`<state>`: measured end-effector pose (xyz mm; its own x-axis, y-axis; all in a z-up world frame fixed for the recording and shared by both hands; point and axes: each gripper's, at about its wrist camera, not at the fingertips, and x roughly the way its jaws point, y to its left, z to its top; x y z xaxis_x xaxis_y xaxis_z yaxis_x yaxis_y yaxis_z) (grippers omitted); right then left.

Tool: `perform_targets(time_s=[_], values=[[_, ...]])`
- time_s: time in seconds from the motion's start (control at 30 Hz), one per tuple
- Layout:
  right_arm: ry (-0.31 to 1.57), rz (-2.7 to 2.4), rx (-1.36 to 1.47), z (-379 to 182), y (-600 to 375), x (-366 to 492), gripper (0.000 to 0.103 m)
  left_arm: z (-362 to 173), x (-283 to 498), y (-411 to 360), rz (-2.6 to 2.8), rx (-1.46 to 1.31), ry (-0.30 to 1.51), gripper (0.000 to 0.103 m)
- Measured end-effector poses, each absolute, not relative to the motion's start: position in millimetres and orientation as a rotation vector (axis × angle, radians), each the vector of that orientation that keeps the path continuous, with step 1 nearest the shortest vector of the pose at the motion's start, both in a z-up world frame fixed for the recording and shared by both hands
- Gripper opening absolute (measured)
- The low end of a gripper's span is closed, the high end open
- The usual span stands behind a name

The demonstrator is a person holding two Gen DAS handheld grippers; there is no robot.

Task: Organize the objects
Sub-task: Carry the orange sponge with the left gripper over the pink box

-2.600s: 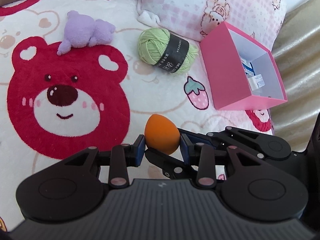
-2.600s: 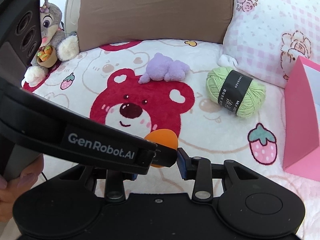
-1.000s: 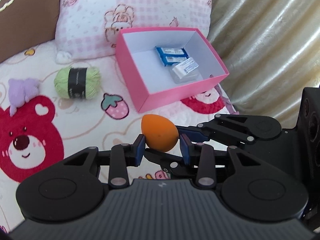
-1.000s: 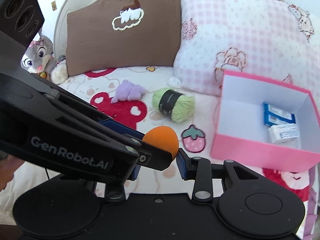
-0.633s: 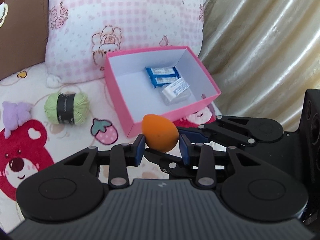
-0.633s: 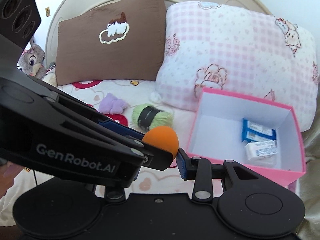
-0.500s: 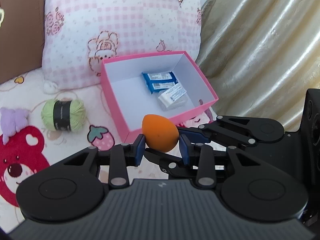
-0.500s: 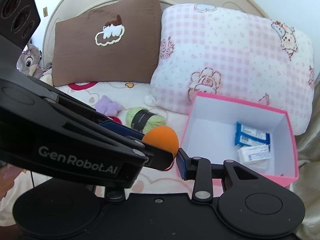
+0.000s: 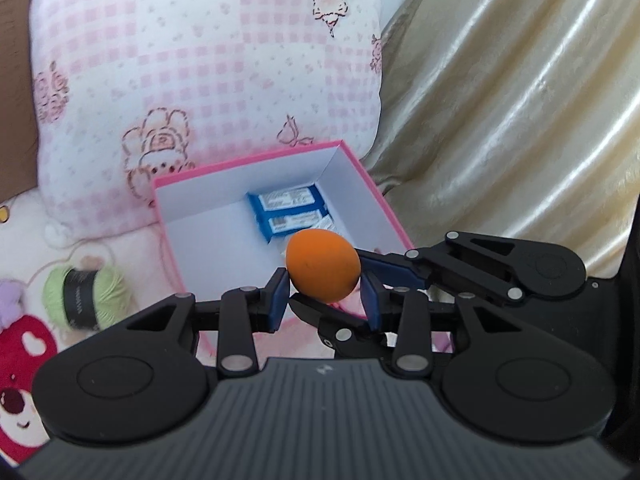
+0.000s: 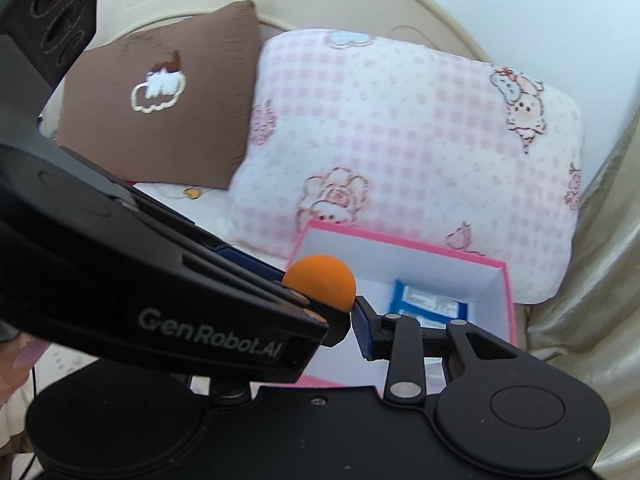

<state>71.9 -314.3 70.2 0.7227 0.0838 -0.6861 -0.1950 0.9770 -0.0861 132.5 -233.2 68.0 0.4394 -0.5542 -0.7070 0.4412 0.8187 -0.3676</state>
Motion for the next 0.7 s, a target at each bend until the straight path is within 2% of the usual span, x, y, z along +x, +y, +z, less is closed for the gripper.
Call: perform_targets(time_s=[0.3, 0.7], values=[[0.707, 0.088, -0.160, 48, -354, 110, 0.039, 41, 184, -271, -0.627, -0.165, 0.908, 0.037], [0.778, 0.071, -0.090, -7, -403, 159, 0.039, -21, 244, -303, -0.605, -0.264, 1.016, 0.038]])
